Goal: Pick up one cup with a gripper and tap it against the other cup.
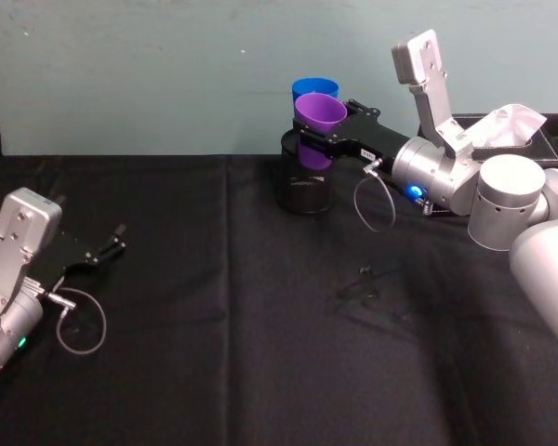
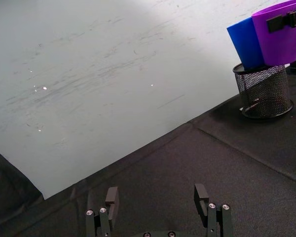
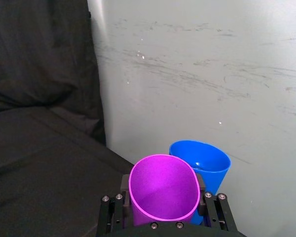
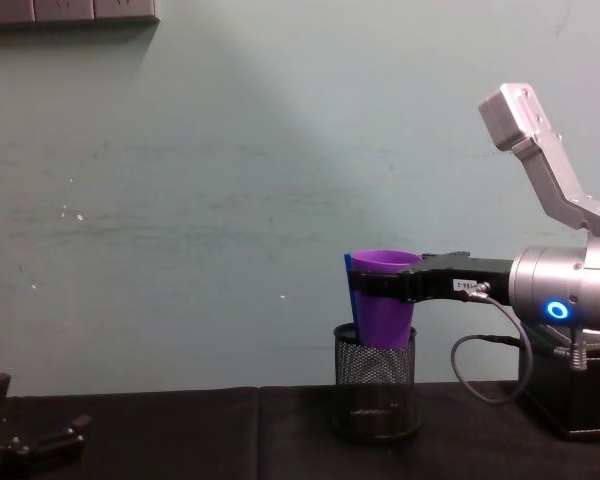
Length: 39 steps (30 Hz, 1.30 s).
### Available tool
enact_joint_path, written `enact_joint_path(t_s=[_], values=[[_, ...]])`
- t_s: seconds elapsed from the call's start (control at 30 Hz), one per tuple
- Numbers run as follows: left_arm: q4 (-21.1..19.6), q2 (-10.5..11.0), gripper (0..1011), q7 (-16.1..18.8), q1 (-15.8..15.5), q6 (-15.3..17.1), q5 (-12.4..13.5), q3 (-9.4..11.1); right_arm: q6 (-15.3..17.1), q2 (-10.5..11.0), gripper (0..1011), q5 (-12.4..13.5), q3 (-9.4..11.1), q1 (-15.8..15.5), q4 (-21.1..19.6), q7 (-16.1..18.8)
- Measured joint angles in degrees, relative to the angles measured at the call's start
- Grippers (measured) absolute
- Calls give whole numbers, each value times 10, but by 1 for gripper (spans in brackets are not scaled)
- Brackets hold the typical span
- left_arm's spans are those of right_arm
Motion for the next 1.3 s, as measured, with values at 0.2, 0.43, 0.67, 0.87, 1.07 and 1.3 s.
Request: enact_joint_path(t_s=[0.2, 0.43, 0.67, 0.87, 1.07, 1.3], values=[[0, 0, 1000, 0, 0, 0, 0, 0, 0, 0, 733, 0, 0, 0, 0, 0], [0, 0, 1000, 0, 0, 0, 0, 0, 0, 0, 733, 0, 0, 0, 0, 0], [0, 0, 1000, 0, 0, 0, 0, 0, 0, 0, 733, 0, 0, 0, 0, 0], [0, 0, 1000, 0, 0, 0, 0, 0, 0, 0, 733, 0, 0, 0, 0, 0], [0, 0, 1000, 0, 0, 0, 0, 0, 0, 0, 733, 0, 0, 0, 0, 0], [0, 0, 1000, 0, 0, 0, 0, 0, 0, 0, 733, 0, 0, 0, 0, 0]])
